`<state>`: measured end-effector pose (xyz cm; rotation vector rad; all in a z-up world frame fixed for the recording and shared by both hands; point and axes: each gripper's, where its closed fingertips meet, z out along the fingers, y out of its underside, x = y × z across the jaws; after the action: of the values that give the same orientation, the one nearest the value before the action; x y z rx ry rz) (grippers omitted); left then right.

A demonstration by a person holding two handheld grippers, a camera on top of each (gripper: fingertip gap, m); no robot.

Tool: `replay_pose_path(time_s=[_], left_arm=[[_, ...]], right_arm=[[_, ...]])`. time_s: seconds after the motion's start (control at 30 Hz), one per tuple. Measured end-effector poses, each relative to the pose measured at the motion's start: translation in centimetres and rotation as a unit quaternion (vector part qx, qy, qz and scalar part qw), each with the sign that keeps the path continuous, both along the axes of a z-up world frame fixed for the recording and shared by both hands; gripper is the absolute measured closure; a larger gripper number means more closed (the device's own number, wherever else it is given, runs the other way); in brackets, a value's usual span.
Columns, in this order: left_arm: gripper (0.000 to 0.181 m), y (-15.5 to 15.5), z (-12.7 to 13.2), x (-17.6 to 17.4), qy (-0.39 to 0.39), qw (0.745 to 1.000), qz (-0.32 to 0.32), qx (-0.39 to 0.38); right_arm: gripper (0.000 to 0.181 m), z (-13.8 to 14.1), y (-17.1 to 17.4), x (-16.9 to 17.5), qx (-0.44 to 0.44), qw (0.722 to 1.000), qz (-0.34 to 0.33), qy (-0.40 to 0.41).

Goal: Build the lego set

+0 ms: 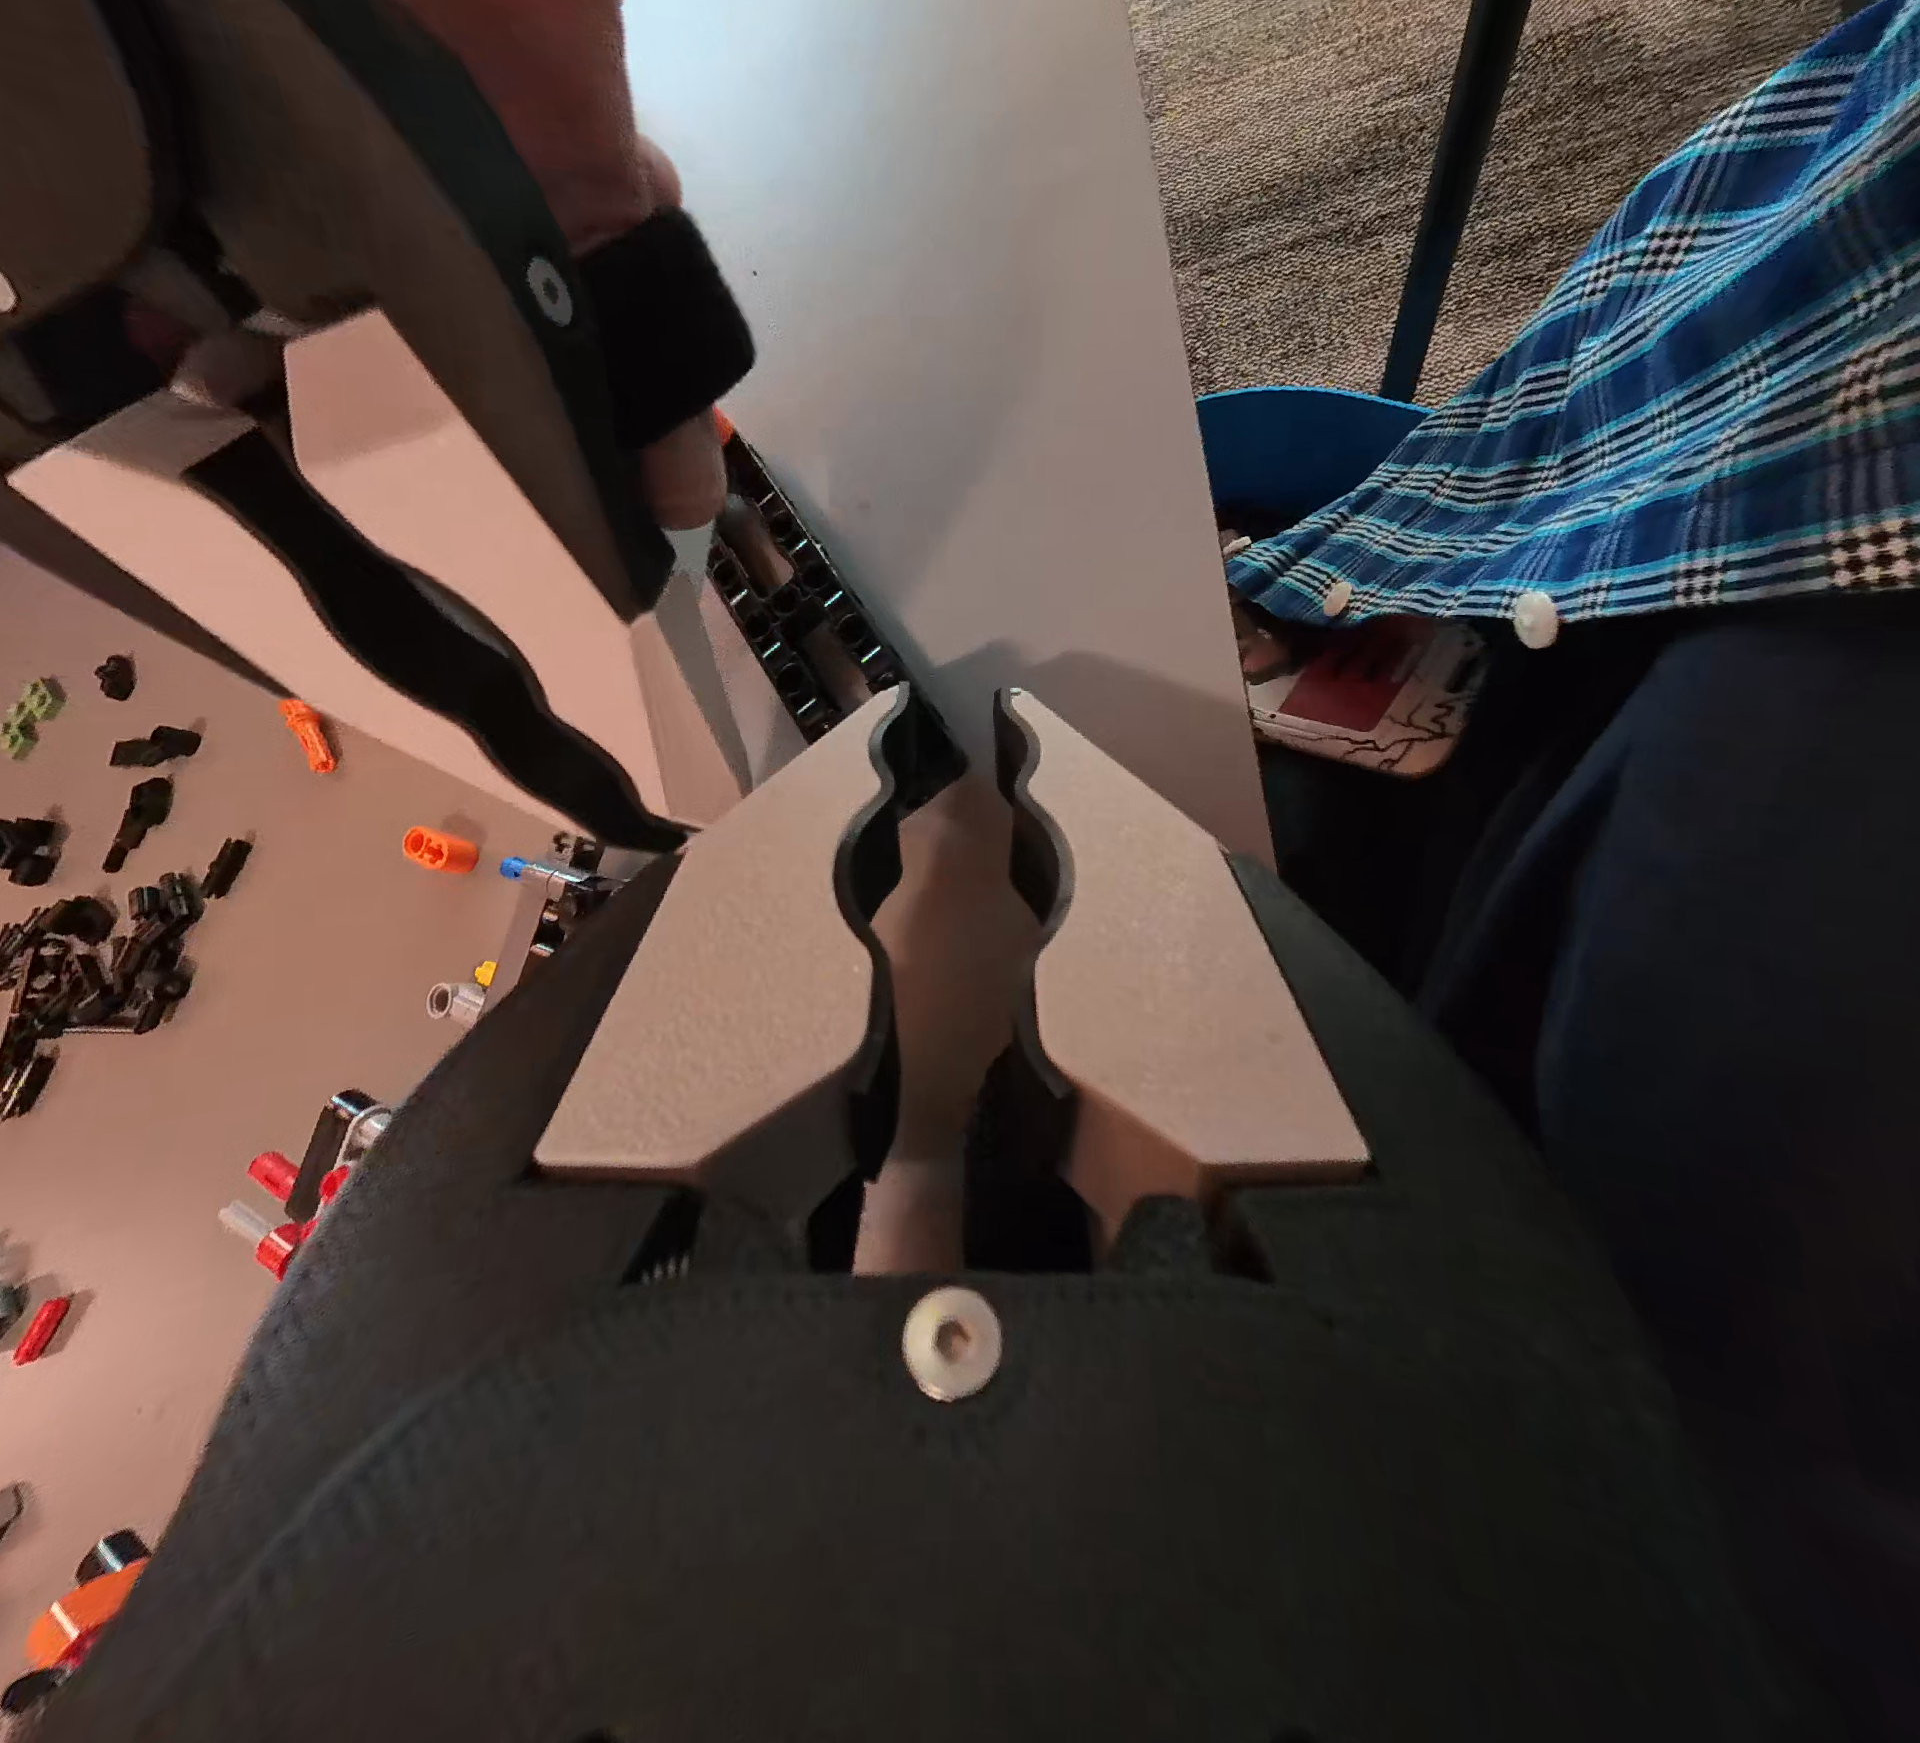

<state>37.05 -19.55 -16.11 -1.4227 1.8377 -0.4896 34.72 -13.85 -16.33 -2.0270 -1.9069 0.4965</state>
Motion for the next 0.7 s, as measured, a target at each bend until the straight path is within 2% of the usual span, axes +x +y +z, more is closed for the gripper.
replay_pose_path(time_s=[0.2,0.57,0.63,0.7], left_arm=[[0.167,0.0,0.0,-0.1,0.000,1.000,0.001,0.000],[0.165,-0.4,0.1,-0.8,0.001,1.000,0.007,-0.008],[0.164,-0.6,0.1,-1.0,0.001,1.000,0.009,-0.010],[0.164,-0.7,0.1,-1.2,0.000,1.000,0.009,-0.007]], right_arm=[[0.178,-0.1,0.0,-0.4,-0.005,0.999,0.043,0.010],[0.181,0.3,-0.6,0.0,-0.008,0.999,0.026,0.017],[0.166,0.5,-0.2,-0.4,-0.004,1.000,0.009,0.029],[0.166,0.1,-0.3,-0.5,-0.007,1.000,0.014,0.027]])
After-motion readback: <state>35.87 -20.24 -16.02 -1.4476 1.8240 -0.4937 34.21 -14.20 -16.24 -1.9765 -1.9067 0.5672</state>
